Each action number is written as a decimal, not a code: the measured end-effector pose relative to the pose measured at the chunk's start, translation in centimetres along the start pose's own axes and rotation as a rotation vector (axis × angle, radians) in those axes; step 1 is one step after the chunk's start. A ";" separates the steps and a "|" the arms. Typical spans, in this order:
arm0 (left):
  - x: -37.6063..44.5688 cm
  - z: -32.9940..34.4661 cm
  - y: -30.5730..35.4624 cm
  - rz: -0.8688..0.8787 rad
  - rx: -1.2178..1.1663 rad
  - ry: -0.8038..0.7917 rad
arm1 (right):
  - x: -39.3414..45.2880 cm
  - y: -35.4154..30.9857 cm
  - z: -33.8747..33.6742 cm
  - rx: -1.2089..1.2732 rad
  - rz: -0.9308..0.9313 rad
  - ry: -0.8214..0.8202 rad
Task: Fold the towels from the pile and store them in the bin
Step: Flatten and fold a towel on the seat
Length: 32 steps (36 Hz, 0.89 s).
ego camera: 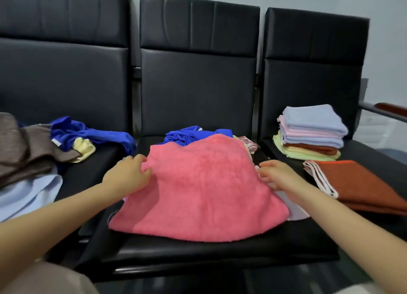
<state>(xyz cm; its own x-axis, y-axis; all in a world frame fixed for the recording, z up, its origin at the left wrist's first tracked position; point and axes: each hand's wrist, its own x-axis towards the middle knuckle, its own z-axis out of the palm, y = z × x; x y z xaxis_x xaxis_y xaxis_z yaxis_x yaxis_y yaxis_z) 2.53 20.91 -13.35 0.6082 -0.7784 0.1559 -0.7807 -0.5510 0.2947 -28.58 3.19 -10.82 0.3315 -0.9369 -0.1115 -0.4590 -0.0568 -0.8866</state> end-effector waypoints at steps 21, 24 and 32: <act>-9.9 -0.7 -2.0 -0.016 -0.315 -0.149 | -8.3 2.5 -2.7 -0.079 -0.061 -0.086; -10.4 -0.8 -1.8 -0.116 -0.680 -0.139 | -8.3 2.4 -3.4 0.144 -0.146 -0.031; -10.6 -0.7 -1.7 -0.191 -0.757 -0.069 | -8.2 3.5 -3.7 -0.409 -0.250 0.061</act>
<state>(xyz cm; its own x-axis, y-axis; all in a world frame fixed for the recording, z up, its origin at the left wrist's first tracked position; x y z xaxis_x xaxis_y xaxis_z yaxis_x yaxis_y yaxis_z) -2.51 30.24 -14.84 0.6926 -0.7212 -0.0143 -0.3378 -0.3418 0.8770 -35.96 9.44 -11.38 0.4301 -0.8948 0.1198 -0.6620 -0.4027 -0.6321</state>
